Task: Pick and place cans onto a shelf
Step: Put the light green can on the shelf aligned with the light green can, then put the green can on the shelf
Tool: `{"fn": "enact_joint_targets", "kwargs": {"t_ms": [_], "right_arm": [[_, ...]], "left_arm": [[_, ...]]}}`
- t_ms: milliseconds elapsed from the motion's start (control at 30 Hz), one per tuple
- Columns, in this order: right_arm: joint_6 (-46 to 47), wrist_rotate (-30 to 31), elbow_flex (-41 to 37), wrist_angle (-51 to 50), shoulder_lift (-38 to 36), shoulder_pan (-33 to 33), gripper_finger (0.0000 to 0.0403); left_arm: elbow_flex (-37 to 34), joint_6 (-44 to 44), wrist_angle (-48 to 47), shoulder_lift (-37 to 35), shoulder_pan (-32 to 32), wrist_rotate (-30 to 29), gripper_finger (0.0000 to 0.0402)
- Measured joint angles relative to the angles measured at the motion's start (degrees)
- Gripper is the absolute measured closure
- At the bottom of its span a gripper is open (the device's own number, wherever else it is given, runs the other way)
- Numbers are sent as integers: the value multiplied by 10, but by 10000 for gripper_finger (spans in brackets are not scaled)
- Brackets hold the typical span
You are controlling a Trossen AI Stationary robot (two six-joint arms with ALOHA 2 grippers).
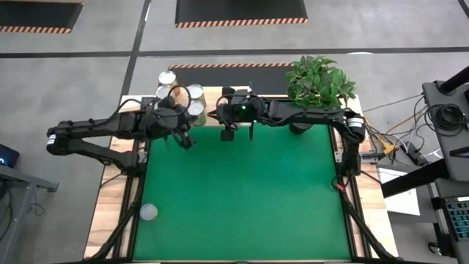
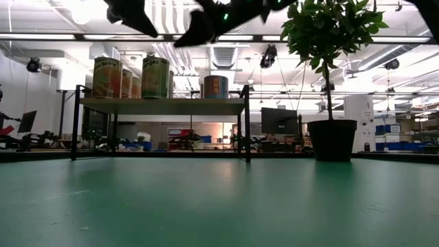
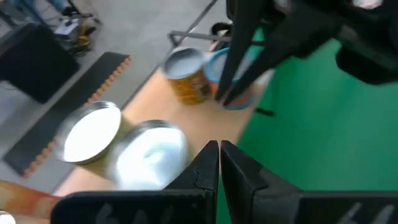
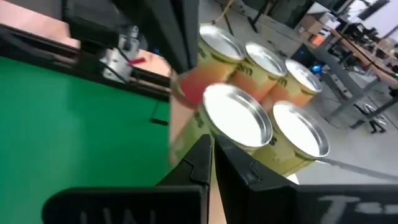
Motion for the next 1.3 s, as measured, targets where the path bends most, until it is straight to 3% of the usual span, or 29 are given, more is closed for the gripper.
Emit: {"fn": "enact_joint_targets", "kwargs": {"t_ms": [267,500,700,900,1100,1300], "right_arm": [[4,0,-5,-137,-64,52,394],[-2,0,-62,-243,-129,104,394],[19,0,-158,-194,-200,139,394],[16,0,-247,-87,-248,171,394],[7,0,-270,-26,-272,187,394],[14,0,-270,-21,-272,198,394]], "left_arm": [[-3,-131,-19,2,-124,9,402],[-3,-403,-134,9,-208,86,402],[-8,-669,-257,56,-285,172,402],[-33,-851,-263,135,-387,306,402],[-58,-946,-295,201,-443,390,402],[-79,-953,-272,257,-472,471,402]]}}
